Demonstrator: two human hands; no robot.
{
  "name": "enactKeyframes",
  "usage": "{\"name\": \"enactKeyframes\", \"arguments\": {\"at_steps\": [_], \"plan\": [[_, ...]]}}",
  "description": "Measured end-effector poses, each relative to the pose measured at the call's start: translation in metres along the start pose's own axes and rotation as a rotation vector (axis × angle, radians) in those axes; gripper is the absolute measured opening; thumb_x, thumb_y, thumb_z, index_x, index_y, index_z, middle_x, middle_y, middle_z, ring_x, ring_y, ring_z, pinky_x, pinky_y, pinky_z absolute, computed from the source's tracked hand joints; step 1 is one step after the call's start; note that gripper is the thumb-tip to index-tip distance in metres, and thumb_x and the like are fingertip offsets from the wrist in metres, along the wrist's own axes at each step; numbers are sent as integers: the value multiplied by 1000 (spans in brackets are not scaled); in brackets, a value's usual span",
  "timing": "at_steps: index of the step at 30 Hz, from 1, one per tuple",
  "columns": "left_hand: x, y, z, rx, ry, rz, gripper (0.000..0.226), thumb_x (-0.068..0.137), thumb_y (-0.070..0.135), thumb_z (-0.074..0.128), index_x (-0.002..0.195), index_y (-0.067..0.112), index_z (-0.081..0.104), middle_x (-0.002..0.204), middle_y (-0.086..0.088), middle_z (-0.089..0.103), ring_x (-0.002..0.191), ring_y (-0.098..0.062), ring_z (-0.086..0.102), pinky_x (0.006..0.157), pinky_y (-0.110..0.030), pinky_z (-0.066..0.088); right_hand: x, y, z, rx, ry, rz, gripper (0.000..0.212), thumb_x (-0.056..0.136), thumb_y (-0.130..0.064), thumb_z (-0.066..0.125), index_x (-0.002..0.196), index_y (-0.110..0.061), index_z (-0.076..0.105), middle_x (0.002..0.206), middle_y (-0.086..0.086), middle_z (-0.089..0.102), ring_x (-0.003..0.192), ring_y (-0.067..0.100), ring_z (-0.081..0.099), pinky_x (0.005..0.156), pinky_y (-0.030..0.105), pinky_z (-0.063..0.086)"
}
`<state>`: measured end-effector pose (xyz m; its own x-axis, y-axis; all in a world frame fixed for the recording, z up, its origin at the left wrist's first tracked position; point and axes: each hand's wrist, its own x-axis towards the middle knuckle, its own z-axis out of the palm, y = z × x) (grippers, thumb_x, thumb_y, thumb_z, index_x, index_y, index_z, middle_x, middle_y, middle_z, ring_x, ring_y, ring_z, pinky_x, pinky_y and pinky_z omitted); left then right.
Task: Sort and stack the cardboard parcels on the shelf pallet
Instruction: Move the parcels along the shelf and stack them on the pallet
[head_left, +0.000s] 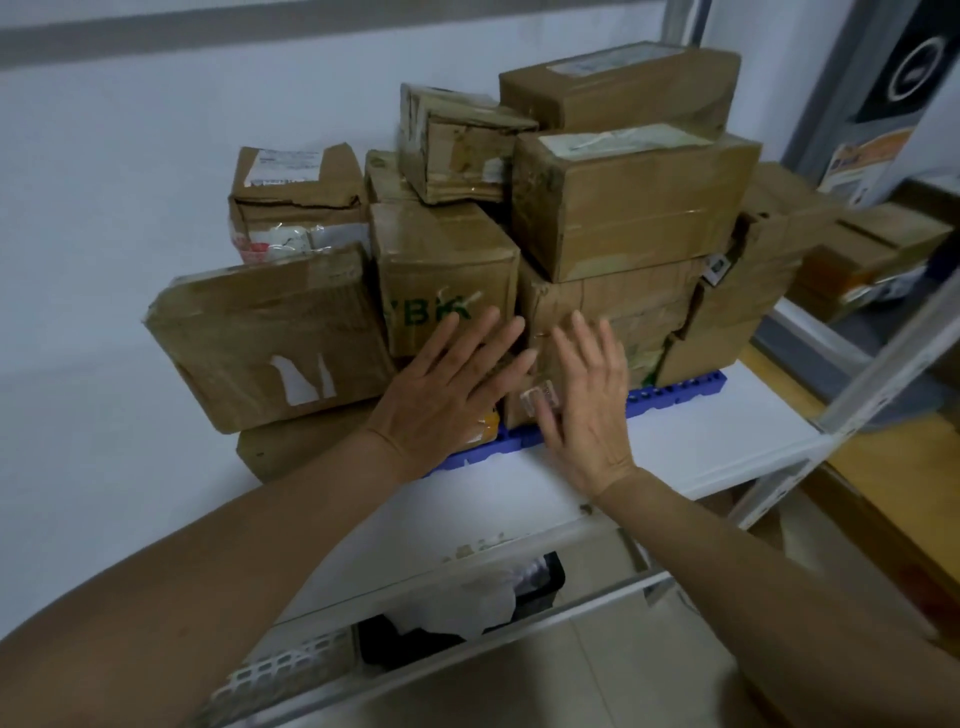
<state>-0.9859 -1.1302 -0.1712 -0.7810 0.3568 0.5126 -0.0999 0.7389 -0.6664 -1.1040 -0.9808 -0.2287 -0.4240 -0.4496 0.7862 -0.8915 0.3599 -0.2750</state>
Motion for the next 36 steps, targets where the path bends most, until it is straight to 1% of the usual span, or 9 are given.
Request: {"name": "enactKeyframes", "arguments": {"at_steps": [4, 6, 9, 12, 19, 24, 30, 34, 36], "plan": [[73, -15, -19, -54, 69, -98, 86, 77, 57, 50, 147, 19, 16, 153, -17, 14, 140, -37, 16, 114, -58, 10, 28, 2, -2, 598, 253, 1066, 76, 93, -42, 52, 152, -14, 13, 159, 9, 10, 147, 24, 9, 119, 47, 12], [109, -27, -26, -69, 70, -148, 102, 68, 62, 63, 148, 18, 17, 154, -22, 21, 141, -42, 19, 112, -59, 8, 54, 4, 0, 871, 352, 1360, 83, 87, -55, 55, 152, -22, 15, 158, 3, 19, 144, 22, 21, 117, 45, 21], [145, -39, -29, -79, -48, -180, 118, 61, 67, 71, 151, 17, 11, 157, -19, 19, 144, -40, 16, 113, -57, 6, 73, 4, 8, 1122, 271, 1578, 103, 72, -77, 51, 152, -32, 4, 159, 4, 18, 141, 30, 30, 113, 52, 28], [153, -42, -23, -118, -171, -161, 118, 65, 64, 71, 153, 18, 9, 158, -16, 17, 145, -35, 15, 114, -56, 5, 79, 3, 12, 1119, 230, 1631, 109, 72, -79, 50, 150, -34, -12, 161, 5, 4, 144, 33, 19, 113, 56, 23], [147, -48, -17, -187, -205, -181, 116, 63, 53, 81, 151, 10, 20, 144, -24, 36, 131, -40, 37, 114, -53, 23, 86, 5, 18, 1061, 175, 1673, 106, 75, -80, 44, 151, -30, -10, 161, 3, -5, 146, 34, 12, 114, 56, 19], [151, -47, -21, -184, -237, -172, 113, 66, 59, 76, 152, 12, 19, 144, -23, 37, 131, -39, 37, 114, -53, 21, 76, 11, 11, 1156, 252, 1608, 102, 77, -66, 60, 152, -32, 0, 158, 7, 16, 139, 33, 29, 110, 54, 32], [198, -36, -41, -224, -128, -231, 101, 70, 74, 59, 147, 15, 32, 147, -20, 37, 137, -36, 32, 115, -53, 13, 68, 64, -33, 1166, 355, 1668, 85, 83, -65, 53, 149, -22, 22, 150, 4, 35, 130, 27, 43, 107, 44, 39], [251, -16, -41, -274, -270, -291, 101, 69, 86, 43, 150, 30, 23, 158, -13, 16, 145, -34, 12, 117, -55, 6, 76, 114, -67, 1322, 368, 1578, 87, 80, -72, 50, 149, -24, 25, 140, -2, 46, 125, 25, 49, 106, 46, 40], [270, -8, -34, -292, -378, -308, 102, 67, 90, 38, 151, 36, 15, 160, -10, 7, 146, -36, 5, 116, -57, 5, 83, 135, -78, 1358, 305, 1559, 96, 74, -79, 48, 150, -25, 24, 142, 6, 47, 126, 31, 48, 106, 52, 39]]}}
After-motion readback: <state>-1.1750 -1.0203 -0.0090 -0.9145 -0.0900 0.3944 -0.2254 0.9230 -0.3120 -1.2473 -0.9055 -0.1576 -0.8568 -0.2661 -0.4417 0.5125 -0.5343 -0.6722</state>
